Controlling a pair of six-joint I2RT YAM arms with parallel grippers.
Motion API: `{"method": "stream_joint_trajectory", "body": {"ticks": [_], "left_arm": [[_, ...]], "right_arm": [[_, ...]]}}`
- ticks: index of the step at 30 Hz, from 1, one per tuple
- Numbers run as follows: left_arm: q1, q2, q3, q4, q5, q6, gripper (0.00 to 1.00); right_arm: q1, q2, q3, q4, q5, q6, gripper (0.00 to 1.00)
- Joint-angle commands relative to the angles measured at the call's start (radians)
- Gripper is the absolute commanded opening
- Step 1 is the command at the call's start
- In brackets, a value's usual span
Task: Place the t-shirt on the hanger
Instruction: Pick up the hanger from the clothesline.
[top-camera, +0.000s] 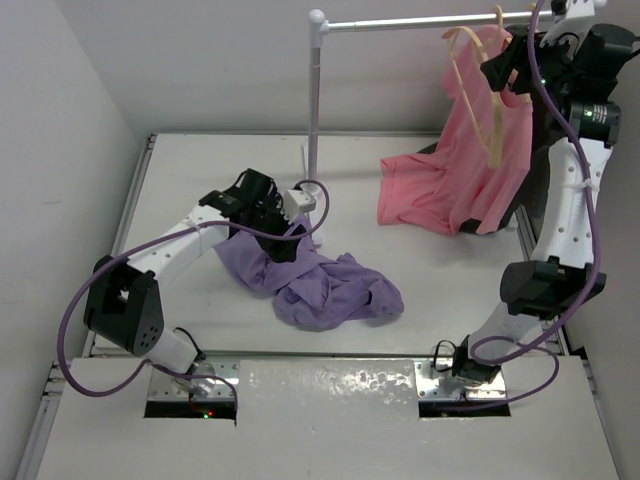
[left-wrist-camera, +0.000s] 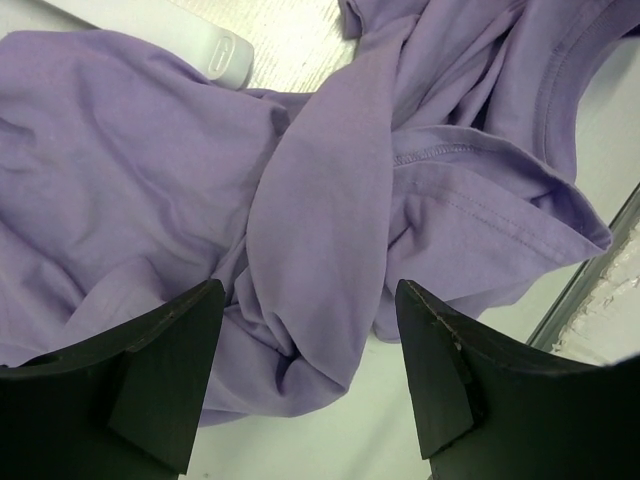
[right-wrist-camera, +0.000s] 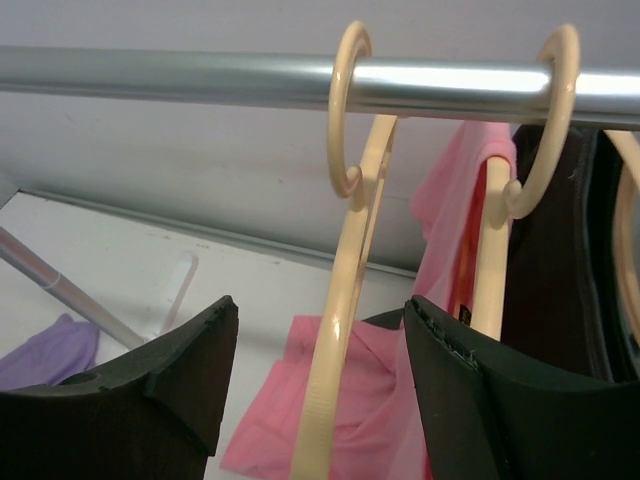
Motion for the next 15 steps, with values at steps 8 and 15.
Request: {"method": "stream_joint_trajectory", "body": {"ticks": [8,15], "left_arm": [[0.002,-0.022,-0.027,0.031,0.019,-0.007,0.67],[0.002,-0.028,-0.044,0.028,0.053,-0.011,0.67]], "right_arm": [[0.077,0.143,0.046,-0.019,0.009,-0.020,0.63],[0.109,0.171,0.081,-0.048,0.148,-0.060,0.40]]}}
